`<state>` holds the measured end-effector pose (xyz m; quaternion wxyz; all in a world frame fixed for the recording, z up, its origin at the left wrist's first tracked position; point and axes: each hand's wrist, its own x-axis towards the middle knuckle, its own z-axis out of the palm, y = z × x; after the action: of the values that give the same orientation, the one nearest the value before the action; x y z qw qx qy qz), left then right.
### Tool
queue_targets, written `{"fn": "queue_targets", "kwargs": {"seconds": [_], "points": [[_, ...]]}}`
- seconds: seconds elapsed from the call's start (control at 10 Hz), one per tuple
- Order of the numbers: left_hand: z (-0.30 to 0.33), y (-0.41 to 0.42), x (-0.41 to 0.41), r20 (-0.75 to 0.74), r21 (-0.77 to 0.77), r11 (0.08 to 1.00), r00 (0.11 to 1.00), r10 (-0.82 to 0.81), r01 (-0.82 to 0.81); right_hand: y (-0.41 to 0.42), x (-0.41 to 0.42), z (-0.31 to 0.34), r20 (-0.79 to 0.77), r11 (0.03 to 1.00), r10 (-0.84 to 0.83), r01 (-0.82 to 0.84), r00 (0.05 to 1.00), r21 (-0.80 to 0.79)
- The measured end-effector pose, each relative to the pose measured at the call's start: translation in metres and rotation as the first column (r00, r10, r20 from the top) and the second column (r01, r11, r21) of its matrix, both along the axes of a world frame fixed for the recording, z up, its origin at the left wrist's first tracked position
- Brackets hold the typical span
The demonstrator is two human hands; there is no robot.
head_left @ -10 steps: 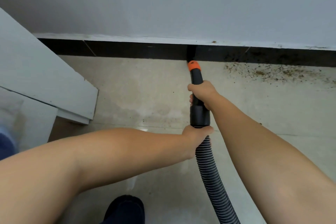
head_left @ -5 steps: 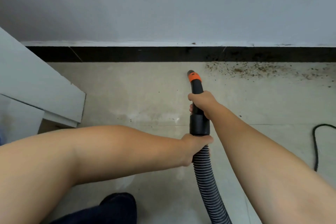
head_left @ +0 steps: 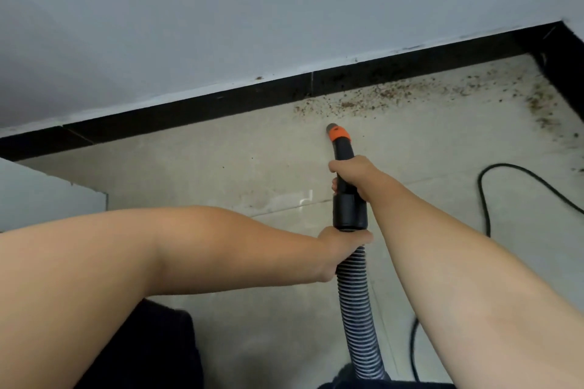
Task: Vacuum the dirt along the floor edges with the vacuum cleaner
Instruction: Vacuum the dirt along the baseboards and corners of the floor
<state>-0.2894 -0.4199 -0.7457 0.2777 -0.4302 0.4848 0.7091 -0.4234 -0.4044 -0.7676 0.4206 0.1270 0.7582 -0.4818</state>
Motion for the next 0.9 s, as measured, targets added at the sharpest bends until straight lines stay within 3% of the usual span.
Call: {"fn": "queue_targets", "kwargs": {"seconds": [0.2,0.5,0.6,0.7,0.9], "points": [[-0.01,-0.004,-0.004,-0.051,-0.023,0.999,0.998,-0.036,0.034,-0.004,-0.007,-0.004,0.01,1.0,0.005,-0.005,1.0,-0.022],[-0.03,-0.005,-0.036,-0.012,0.158,0.981,0.994,-0.113,0.113,0.025,-0.035,-0.018,-0.077,0.973,-0.23,0.231,0.97,0.004],[-0.028,-0.008,-0.044,0.007,0.247,0.961,0.992,-0.126,0.12,0.028,-0.041,-0.019,-0.092,0.977,-0.212,0.214,0.973,0.008],[-0.027,-0.008,-0.042,0.021,0.275,0.957,0.994,-0.106,0.096,0.018,-0.041,-0.014,-0.067,0.996,-0.086,0.087,0.994,0.014],[-0.038,-0.011,-0.022,0.01,0.279,0.957,0.997,0.08,-0.08,-0.017,-0.024,-0.006,0.008,0.988,0.155,-0.155,0.988,-0.017]]}}
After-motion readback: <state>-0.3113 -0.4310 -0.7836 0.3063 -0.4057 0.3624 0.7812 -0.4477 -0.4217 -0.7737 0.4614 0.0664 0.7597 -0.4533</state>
